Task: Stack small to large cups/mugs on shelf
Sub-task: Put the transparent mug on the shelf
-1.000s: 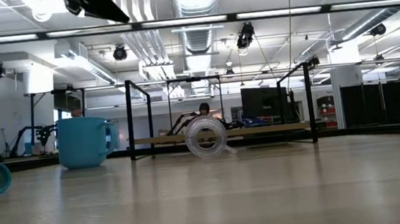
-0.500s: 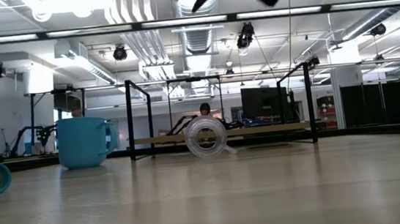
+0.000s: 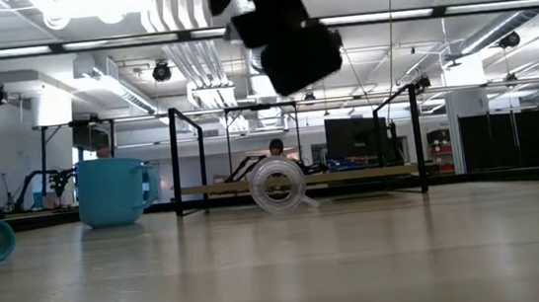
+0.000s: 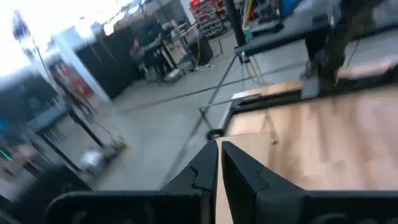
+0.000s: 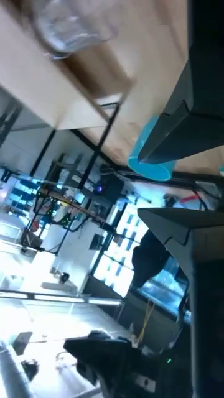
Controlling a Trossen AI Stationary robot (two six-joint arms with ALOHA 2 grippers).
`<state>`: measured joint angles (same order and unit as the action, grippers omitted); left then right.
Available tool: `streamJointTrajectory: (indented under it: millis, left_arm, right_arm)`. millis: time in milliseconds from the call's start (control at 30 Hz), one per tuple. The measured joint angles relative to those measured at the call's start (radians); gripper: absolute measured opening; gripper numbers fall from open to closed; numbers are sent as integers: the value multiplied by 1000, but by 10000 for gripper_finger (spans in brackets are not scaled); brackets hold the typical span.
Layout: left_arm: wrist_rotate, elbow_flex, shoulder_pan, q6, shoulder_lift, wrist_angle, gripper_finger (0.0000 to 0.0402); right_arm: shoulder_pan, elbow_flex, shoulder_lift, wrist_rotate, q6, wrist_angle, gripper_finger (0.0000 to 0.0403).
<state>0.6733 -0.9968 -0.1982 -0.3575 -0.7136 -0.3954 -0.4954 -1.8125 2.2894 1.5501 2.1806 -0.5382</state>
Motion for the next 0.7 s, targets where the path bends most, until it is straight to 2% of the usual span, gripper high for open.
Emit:
streamJointTrajectory:
  millis: [167,267,333,467,633,700]
  left_arm:
    - [18,-61,0,-273,1,3,8]
    - [19,-87,0,-397,4,31,8]
    - [19,-95,0,-403,2,31,8]
    - [16,-88,0,-378,21,9,8]
    - [13,-82,0,-356,43,-48,8]
    - [12,-81,0,-355,50,-74,8]
  right_arm:
    - [17,87,24,14,-39,257,118]
    - [44,123,25,-48,-28,323,118]
    - [61,139,25,-54,-12,352,118]
    - [89,140,24,-2,-31,355,118]
    - [118,133,23,-162,-33,358,118]
    - [123,136,23,-144,-35,355,118]
